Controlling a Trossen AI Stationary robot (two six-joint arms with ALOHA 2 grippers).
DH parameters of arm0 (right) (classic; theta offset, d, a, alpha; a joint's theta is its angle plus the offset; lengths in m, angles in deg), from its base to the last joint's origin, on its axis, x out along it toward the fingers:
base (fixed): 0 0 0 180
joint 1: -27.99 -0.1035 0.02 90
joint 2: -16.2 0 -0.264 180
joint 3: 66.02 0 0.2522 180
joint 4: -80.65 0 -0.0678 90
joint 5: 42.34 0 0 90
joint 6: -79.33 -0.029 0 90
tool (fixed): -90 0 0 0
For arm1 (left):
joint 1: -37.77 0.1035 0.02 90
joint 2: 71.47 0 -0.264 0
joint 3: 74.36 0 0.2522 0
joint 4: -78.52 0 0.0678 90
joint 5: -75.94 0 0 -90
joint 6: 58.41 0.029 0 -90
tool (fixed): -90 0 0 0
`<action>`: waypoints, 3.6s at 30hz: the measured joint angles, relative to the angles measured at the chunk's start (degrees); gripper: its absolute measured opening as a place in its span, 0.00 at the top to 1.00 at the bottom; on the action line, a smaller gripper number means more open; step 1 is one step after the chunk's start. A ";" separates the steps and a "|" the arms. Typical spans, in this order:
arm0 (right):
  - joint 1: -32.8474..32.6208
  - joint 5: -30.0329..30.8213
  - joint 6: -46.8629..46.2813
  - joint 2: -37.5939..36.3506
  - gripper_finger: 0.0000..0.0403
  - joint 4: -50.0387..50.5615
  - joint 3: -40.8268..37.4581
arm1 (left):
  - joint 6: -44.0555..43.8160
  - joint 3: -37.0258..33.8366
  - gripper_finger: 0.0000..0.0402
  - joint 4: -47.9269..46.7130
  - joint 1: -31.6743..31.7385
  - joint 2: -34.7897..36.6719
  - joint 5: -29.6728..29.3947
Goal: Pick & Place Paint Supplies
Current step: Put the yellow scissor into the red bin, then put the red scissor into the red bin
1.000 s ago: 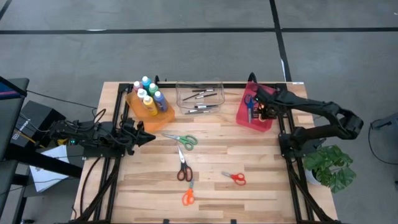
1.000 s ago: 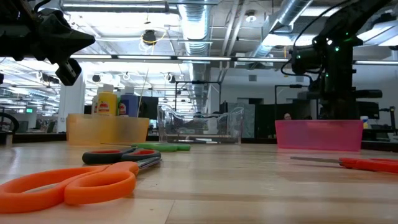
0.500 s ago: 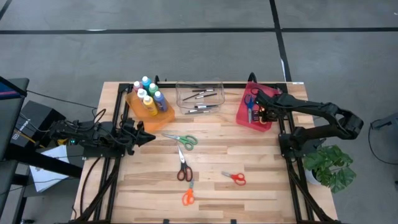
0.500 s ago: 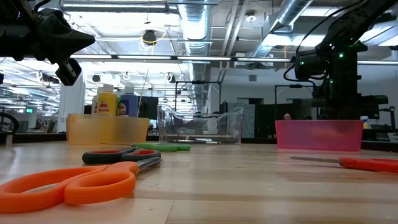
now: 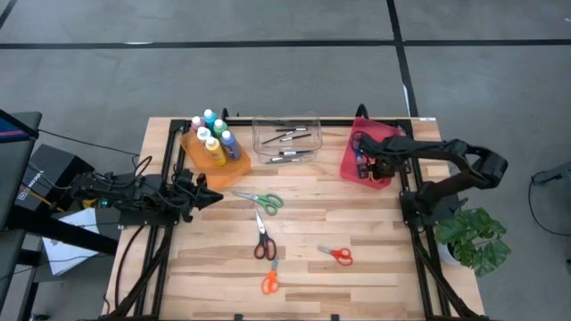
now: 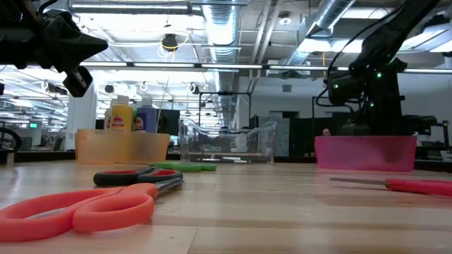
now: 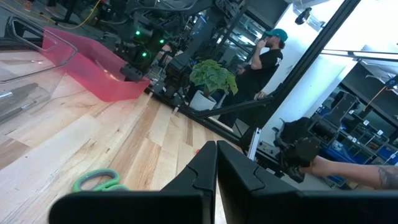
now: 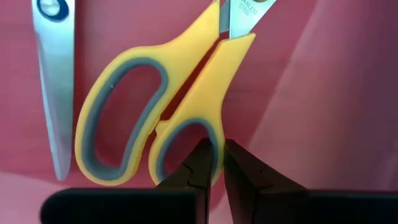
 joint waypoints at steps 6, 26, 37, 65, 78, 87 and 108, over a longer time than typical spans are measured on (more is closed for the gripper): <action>-0.51 -1.19 0.18 1.83 0.91 -0.52 0.21 | -0.02 0.00 0.99 0.01 0.00 0.00 0.00; -0.40 -0.69 3.57 2.09 0.58 4.95 8.89 | -0.02 0.00 0.99 0.00 0.01 0.00 0.00; -0.94 -0.42 8.26 -2.86 0.46 13.32 25.74 | 0.00 0.02 0.99 -0.06 0.01 0.00 -0.01; -58.02 -4.23 -21.24 5.80 0.46 1.42 35.25 | 0.00 0.04 0.99 -0.24 0.02 0.00 0.00; -67.63 -10.86 -23.78 19.81 0.46 9.85 35.14 | 0.00 0.02 0.99 0.02 0.01 0.00 -0.02; -65.76 -10.90 -18.94 16.77 0.46 7.11 26.64 | -0.02 0.00 0.99 0.09 0.01 0.00 -0.03; -66.09 -6.81 -17.83 21.73 0.46 -5.54 21.19 | 0.00 0.00 0.99 0.25 0.02 0.00 -0.03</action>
